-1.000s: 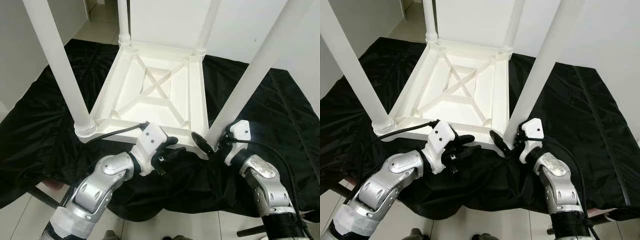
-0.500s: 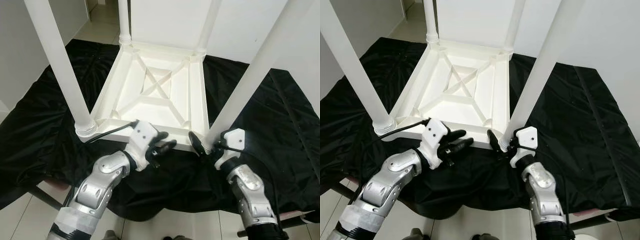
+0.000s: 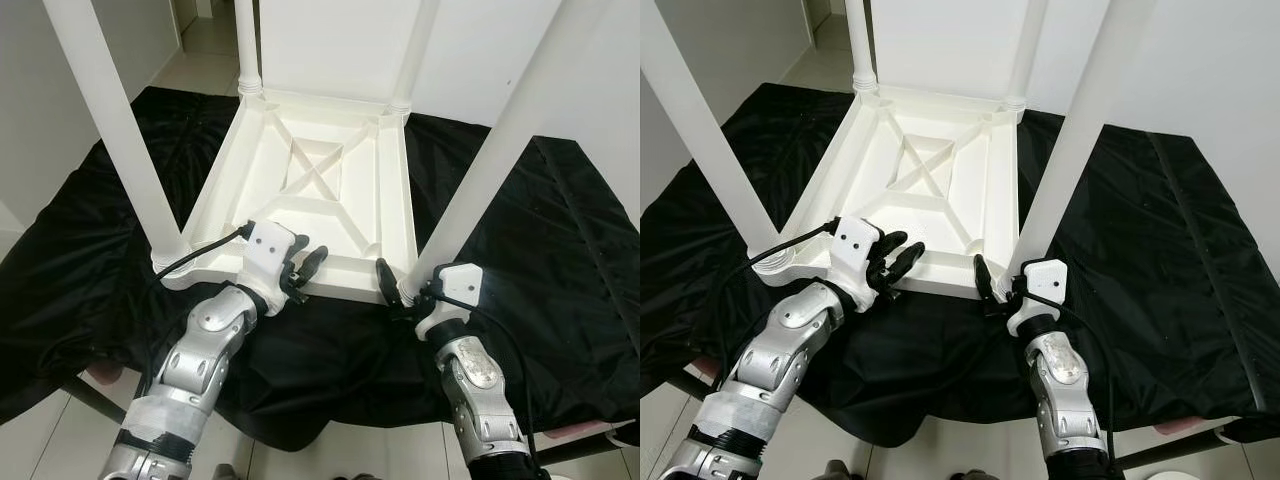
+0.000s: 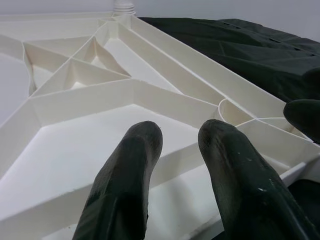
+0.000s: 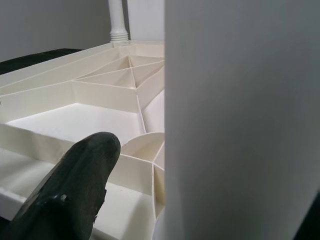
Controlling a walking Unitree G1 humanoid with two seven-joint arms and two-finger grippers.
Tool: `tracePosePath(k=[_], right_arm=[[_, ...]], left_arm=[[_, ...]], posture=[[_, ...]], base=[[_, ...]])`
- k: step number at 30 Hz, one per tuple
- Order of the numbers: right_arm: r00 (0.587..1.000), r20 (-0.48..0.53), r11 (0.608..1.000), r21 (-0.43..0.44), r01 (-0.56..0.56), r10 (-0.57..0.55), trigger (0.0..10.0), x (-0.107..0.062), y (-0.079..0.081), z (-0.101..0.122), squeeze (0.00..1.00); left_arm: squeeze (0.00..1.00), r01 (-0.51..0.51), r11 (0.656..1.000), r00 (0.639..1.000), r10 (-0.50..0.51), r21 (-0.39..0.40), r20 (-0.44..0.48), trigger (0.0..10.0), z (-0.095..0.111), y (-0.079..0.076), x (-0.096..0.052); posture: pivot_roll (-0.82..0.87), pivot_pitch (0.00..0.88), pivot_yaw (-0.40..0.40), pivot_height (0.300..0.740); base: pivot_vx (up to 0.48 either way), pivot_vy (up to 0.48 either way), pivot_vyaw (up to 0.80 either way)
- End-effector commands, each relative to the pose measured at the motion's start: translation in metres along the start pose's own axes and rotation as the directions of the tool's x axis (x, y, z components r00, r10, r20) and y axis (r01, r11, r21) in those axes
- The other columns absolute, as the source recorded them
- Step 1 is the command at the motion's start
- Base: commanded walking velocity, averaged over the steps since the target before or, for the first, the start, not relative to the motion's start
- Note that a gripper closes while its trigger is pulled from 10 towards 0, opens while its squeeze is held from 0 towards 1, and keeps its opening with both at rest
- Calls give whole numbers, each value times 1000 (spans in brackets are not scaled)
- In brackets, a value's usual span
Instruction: Building children table
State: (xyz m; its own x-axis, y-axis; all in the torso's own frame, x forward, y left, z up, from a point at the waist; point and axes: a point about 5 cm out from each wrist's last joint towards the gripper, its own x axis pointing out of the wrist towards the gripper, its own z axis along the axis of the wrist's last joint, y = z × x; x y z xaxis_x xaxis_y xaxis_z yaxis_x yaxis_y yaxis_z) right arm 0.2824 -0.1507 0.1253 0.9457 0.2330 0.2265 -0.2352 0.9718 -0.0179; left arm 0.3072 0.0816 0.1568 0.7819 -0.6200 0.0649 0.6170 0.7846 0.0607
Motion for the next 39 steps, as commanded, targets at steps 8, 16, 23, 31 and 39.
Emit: tracePosePath(k=[8, 16, 23, 31, 39], right_arm=[[993, 25, 993, 12, 113, -114, 10000, 3, -1, -1, 0], [990, 24, 990, 42, 135, -136, 10000, 5, -5, 0, 0], [997, 20, 997, 26, 70, -70, 10000, 4, 0, 4, 0], [1000, 20, 1000, -20, -7, 7, 10000, 1, -5, 4, 0], [993, 11, 993, -35, -116, 117, 10000, 3, -1, 6, 0]], left_arm=[[0, -187, 981, 982, 185, -42, -43, 10000, -4, 18, 9], [0, -250, 964, 967, 244, -89, -66, 10000, -5, 25, 14], [0, -230, 972, 973, 229, -44, -27, 10000, 5, 23, 16], [0, -121, 993, 992, 121, 2, -24, 10000, 2, 22, 12], [0, 19, 997, 998, -23, 74, 51, 10000, 10, 11, 21]], posture=[[13, 64, -21, 740], [4, 63, -23, 740], [3, 59, -26, 740], [-7, 9, -26, 740], [-9, 0, -12, 740]], base=[[0, 0, 0], [0, 0, 0], [0, 0, 0], [0, 0, 0], [0, 0, 0]])
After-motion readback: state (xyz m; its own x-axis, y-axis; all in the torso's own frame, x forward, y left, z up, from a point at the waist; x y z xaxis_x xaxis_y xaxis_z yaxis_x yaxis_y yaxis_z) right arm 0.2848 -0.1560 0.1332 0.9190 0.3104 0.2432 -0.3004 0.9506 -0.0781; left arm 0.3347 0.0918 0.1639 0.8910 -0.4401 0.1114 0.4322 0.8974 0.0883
